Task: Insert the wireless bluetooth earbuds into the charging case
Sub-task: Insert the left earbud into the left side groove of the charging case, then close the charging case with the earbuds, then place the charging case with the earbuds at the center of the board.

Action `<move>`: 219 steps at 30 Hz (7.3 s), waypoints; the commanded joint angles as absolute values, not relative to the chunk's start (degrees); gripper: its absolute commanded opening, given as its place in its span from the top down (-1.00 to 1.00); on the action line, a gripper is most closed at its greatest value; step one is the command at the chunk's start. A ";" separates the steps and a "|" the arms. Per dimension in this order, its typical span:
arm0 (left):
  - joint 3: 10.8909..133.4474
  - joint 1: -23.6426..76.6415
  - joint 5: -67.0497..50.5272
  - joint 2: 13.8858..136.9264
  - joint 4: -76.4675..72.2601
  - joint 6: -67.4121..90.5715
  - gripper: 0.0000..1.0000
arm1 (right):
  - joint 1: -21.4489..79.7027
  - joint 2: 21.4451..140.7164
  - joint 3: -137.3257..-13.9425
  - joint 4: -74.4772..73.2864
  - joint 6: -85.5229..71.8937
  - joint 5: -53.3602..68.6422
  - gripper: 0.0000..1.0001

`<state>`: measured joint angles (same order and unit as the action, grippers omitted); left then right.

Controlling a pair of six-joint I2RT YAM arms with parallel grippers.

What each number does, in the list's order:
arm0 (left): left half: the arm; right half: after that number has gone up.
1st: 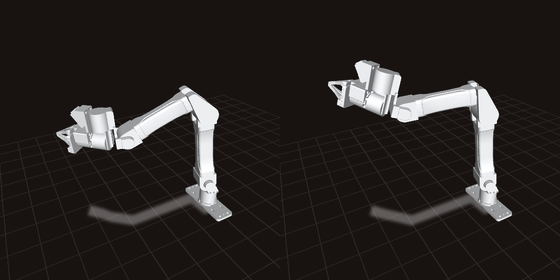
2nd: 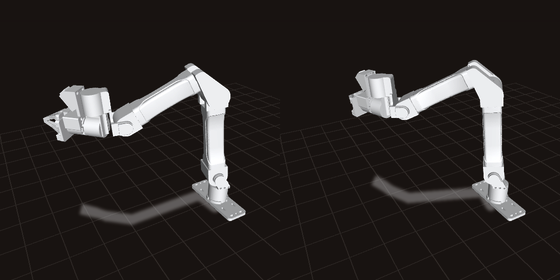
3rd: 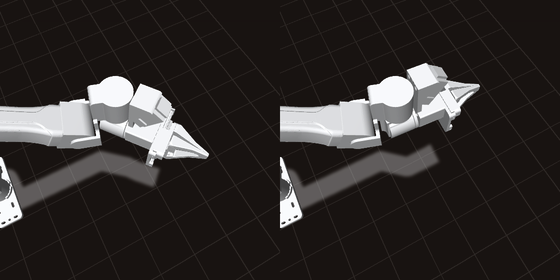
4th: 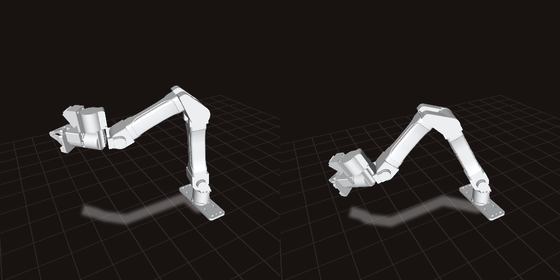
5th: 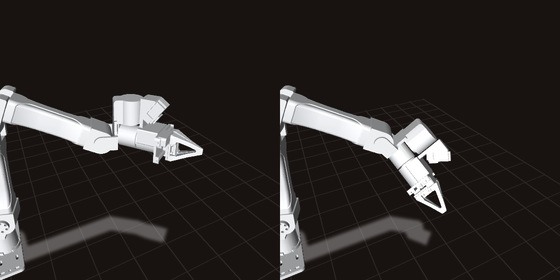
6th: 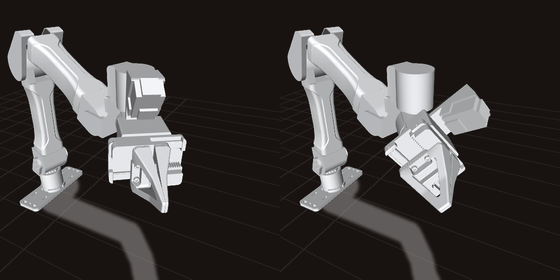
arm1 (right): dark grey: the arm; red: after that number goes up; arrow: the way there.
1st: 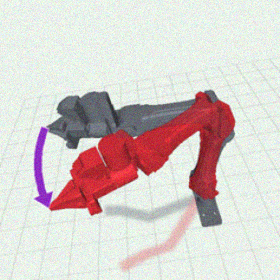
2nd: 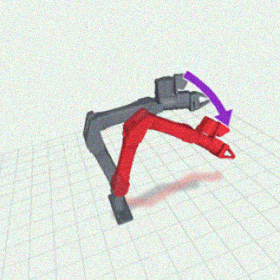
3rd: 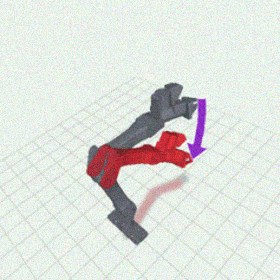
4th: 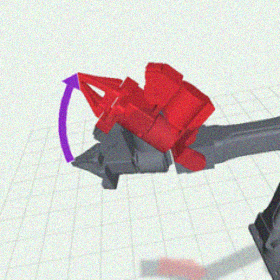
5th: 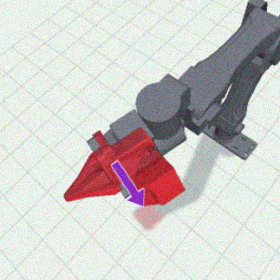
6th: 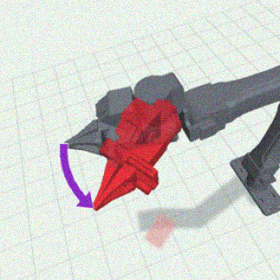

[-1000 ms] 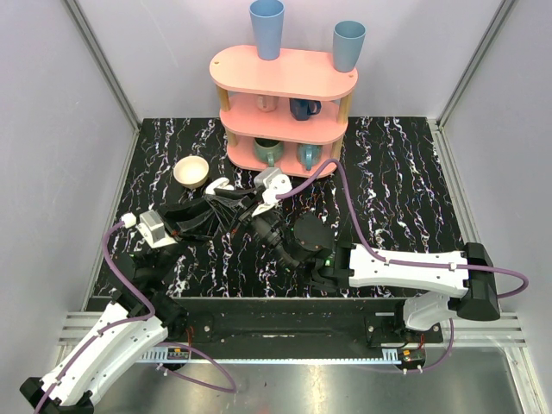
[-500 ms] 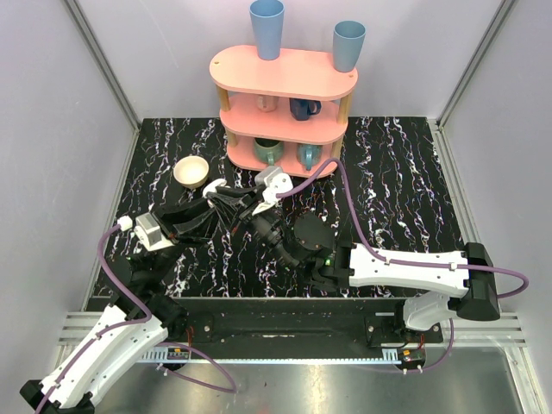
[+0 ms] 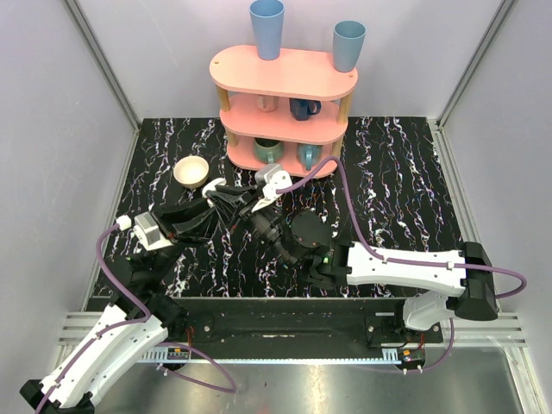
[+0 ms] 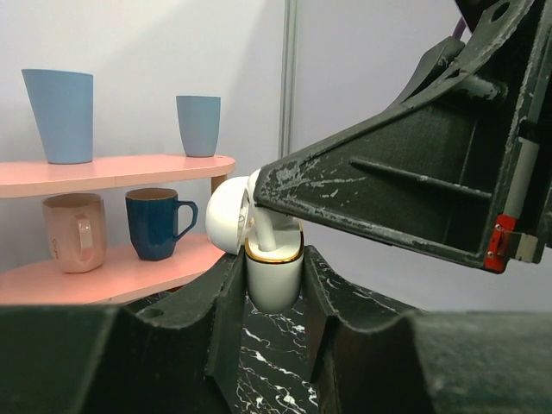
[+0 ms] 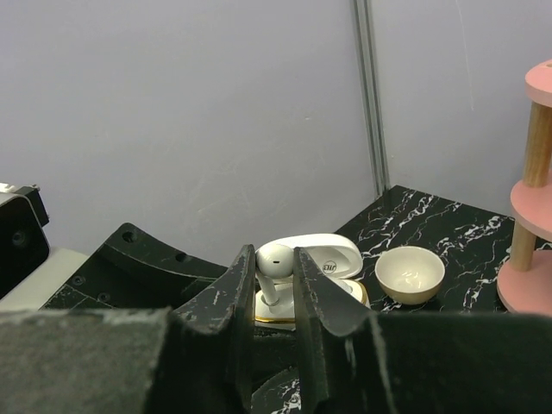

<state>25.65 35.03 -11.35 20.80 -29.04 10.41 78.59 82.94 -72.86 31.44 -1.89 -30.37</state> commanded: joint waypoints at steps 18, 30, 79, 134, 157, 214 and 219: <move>27.16 35.25 -7.30 20.04 -34.36 12.66 1.00 | 78.13 81.74 -70.14 34.36 -2.64 -26.46 0.68; 27.25 35.24 -6.41 20.13 -35.33 13.01 1.00 | 78.05 81.65 -69.43 33.84 -1.67 -25.93 0.69; 27.86 35.24 -8.96 19.86 -35.24 10.90 1.00 | 78.13 81.47 -74.44 21.00 4.04 -31.29 0.33; 34.01 35.24 -26.72 22.15 -17.40 2.20 1.00 | 65.74 87.45 -100.72 -19.51 -11.51 -21.80 -0.24; 33.57 35.24 -22.42 22.06 -17.75 1.76 1.00 | 65.39 83.85 -96.51 -22.94 -14.41 -15.65 -0.23; 23.38 35.86 -18.63 86.83 -53.52 60.03 0.91 | 48.96 62.22 -56.69 -26.98 -35.16 -22.24 -0.40; 25.31 35.95 -20.30 94.11 -59.23 62.57 0.87 | 48.69 63.19 -57.22 -27.07 -34.02 -21.88 -0.41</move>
